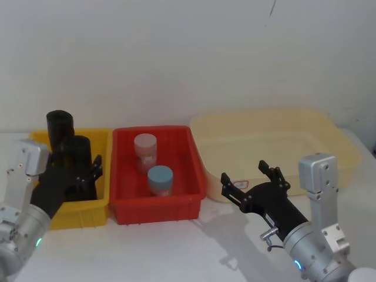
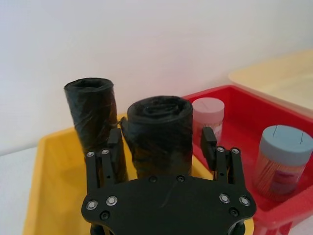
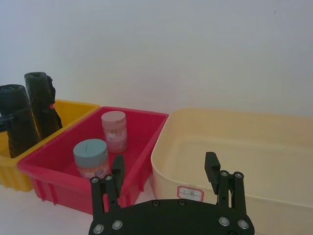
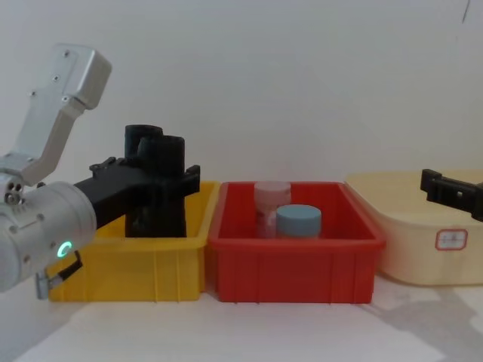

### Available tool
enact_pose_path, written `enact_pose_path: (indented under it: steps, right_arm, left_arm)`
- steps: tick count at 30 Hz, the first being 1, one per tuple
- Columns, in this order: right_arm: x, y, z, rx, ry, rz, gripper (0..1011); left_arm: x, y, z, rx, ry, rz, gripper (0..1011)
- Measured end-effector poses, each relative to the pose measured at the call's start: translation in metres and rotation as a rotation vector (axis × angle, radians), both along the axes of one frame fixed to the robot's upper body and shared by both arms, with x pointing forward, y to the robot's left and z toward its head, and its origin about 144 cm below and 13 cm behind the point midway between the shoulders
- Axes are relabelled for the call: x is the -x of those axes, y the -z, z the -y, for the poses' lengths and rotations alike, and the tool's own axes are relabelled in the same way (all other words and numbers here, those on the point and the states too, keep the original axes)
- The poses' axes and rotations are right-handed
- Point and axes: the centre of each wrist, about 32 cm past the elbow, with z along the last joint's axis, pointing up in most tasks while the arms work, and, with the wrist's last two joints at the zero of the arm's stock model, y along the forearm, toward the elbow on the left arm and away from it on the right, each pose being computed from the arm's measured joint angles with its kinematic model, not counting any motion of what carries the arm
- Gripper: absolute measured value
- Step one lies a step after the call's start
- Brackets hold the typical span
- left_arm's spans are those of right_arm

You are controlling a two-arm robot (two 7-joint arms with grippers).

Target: Pick up the garbage bag with the one hand and transfer it to the other hand.

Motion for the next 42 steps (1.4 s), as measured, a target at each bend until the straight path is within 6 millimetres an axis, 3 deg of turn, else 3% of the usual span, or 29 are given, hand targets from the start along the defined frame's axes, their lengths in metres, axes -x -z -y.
enact_pose_path:
  steps: [10, 14, 25, 31, 42]
  right_arm:
    - [0.0, 0.0, 0.0, 0.0, 0.0, 0.0, 1001]
    - [0.0, 0.0, 0.0, 0.0, 0.0, 0.0, 1001]
    - [0.0, 0.0, 0.0, 0.0, 0.0, 0.0, 1001]
    - [0.0, 0.0, 0.0, 0.0, 0.0, 0.0, 1001]
    - [0.0, 0.0, 0.0, 0.0, 0.0, 0.0, 1001]
  left_arm:
    - [-0.011, 0.001, 0.004, 0.05, 0.016, 0.007, 765]
    - [-0.014, 0.001, 0.004, 0.067, 0.022, 0.014, 610]
    - [-0.015, -0.01, 0.001, 0.052, 0.044, 0.031, 507]
    - [-0.017, -0.029, -0.003, -0.001, 0.085, 0.044, 474]
    - [-0.027, -0.083, -0.007, -0.111, 0.218, 0.105, 429]
